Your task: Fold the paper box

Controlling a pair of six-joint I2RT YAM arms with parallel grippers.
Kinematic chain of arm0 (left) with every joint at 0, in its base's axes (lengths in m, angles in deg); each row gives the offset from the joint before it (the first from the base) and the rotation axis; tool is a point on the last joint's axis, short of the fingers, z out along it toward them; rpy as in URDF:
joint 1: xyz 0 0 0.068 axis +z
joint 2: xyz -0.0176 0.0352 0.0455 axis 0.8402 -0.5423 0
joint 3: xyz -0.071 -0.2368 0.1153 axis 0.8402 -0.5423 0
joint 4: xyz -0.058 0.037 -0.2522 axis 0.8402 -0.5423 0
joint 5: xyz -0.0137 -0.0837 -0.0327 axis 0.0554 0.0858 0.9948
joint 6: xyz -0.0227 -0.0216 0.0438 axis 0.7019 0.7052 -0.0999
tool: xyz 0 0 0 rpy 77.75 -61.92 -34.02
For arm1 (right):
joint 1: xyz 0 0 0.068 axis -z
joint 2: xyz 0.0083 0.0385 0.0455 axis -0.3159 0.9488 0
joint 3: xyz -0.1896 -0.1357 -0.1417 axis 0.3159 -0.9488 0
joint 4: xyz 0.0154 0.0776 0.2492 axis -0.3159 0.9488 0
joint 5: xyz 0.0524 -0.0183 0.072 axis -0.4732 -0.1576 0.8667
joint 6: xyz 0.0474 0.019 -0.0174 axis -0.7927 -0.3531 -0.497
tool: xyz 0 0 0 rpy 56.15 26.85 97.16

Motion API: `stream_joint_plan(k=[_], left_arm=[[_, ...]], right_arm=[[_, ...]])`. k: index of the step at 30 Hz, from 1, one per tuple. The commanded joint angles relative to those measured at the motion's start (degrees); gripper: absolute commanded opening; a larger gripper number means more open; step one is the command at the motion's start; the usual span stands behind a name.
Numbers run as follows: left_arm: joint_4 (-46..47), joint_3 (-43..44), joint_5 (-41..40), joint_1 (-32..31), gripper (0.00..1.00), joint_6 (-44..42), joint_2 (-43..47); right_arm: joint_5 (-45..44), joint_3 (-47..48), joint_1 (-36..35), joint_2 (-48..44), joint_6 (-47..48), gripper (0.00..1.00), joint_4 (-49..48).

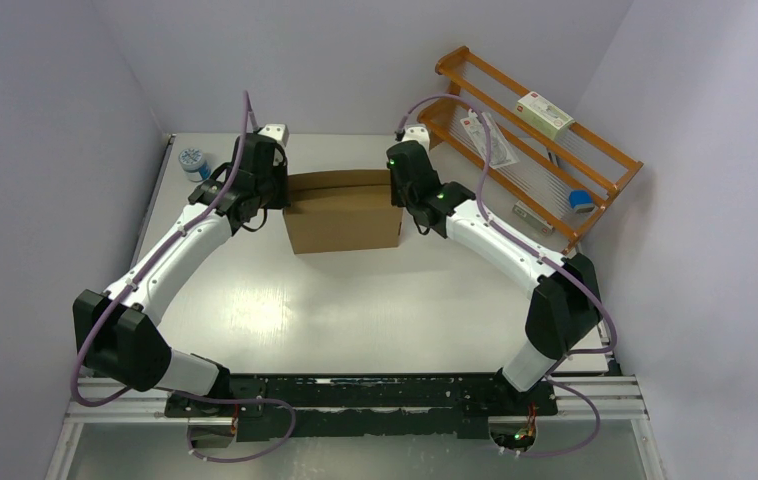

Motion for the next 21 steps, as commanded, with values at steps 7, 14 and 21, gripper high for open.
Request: stream_joint_plan(k=[7,14,21], left_arm=[[4.45,-2.46,4.39,-2.27,0.05,0.77,0.12],[2.90,-2.21,3.16,-2.34,0.05,-0.81,-0.02],[0.39,0.27,-0.33,-2.77,0.05,-3.05,0.09]], right_arm=[[8.02,-5.90,-2.72,2.12,-1.37,0.00,-1.67],[7.88,-7.92,-2.67,2.29,-0.98,0.00,-3.01],[8.75,-8.28,-2.71,2.63,-0.97,0.00,-3.52]])
